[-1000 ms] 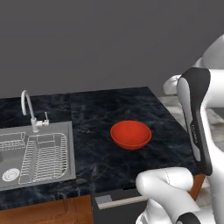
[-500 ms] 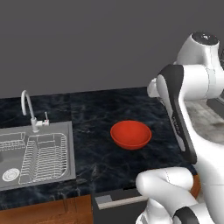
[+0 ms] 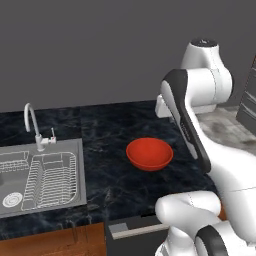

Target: Pick the tangerines from the cabinet and place them in one bowl. Pick the lemon wedge from the sink and place it in the other bowl.

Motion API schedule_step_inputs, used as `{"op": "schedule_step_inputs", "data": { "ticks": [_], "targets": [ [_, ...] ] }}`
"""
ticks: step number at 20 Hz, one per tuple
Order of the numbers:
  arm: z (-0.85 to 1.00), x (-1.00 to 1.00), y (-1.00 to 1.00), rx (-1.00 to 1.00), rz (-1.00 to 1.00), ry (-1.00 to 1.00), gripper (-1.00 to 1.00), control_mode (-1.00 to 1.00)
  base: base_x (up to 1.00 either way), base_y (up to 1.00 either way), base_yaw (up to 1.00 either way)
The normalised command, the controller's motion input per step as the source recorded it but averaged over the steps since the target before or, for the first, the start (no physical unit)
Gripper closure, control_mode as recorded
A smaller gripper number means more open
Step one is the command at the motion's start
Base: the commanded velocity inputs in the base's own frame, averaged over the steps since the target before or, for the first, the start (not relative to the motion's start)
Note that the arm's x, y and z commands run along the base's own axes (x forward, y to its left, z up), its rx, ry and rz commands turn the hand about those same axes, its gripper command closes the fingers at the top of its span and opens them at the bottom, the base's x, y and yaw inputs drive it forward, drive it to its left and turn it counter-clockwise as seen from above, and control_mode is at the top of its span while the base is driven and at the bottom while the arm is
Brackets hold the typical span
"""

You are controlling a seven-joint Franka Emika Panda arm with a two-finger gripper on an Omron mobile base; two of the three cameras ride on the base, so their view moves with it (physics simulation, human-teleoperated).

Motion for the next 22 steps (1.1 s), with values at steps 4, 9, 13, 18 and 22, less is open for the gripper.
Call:
{"op": "schedule_step_inputs", "data": {
  "ticks": [4, 9, 13, 18, 22],
  "targets": [
    [-0.14, 0.24, 0.1, 0.0, 0.0, 0.22, 1.0, -1.0, 0.0, 0.0, 0.0],
    [-0.25, 0.06, 0.0, 0.06, 0.0, 0.14, 1.0, -1.0, 0.0, 0.0, 0.0],
    [-0.48, 0.1, 0.0, 0.01, 0.0, 0.06, 1.0, -1.0, 0.0, 0.0, 0.0],
    [-0.66, 0.16, 0.0, 0.0, 0.0, 0.0, 1.0, -1.0, 0.0, 0.0, 0.0],
    [-0.47, 0.47, 0.0, 0.0, 0.0, 0.0, 1.0, -1.0, 0.0, 0.0, 0.0]
  ]
}}
